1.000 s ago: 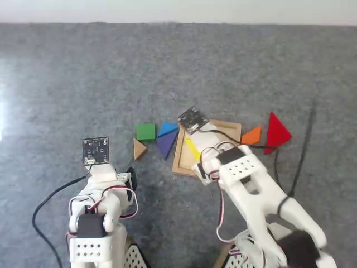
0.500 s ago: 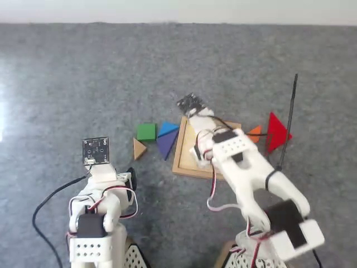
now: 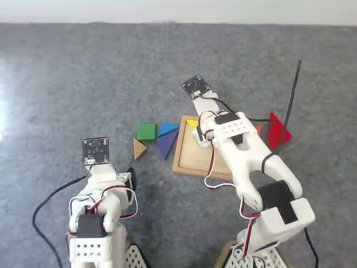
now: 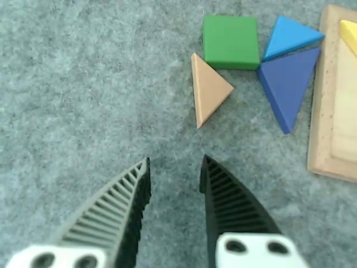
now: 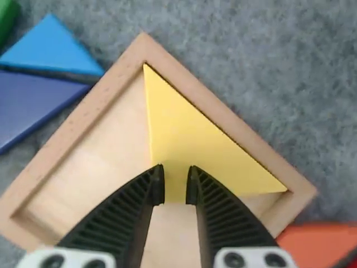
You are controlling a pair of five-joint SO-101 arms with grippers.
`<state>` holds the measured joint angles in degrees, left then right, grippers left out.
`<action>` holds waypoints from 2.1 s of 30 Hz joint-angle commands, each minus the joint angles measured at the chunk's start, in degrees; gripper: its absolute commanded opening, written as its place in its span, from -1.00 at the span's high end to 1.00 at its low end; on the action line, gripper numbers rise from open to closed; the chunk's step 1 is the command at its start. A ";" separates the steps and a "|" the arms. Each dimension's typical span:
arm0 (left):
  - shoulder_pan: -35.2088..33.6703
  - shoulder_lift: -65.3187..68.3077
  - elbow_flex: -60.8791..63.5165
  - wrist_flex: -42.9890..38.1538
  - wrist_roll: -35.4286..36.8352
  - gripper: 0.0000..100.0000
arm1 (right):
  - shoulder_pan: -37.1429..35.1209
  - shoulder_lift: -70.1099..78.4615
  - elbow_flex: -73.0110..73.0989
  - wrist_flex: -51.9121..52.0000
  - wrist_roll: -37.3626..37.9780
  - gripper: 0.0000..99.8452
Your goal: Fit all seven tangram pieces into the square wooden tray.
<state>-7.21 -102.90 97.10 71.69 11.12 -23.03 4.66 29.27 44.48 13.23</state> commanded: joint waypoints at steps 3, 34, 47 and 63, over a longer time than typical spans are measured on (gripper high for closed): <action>-0.26 -0.79 -0.66 0.26 0.62 0.71 | 2.95 -18.33 1.58 8.22 -0.26 0.81; -0.26 -0.79 -0.66 0.26 0.62 0.71 | 31.52 22.55 -30.95 24.75 -4.66 0.49; -0.26 -0.79 -0.66 0.26 0.62 0.71 | 37.49 27.65 -34.73 28.62 -8.09 0.49; -0.26 -0.79 -0.66 0.26 0.62 0.71 | 40.40 26.33 -40.53 34.42 -4.04 0.71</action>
<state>-7.21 -102.90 97.10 71.69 11.12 15.91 32.26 -7.82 74.73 6.64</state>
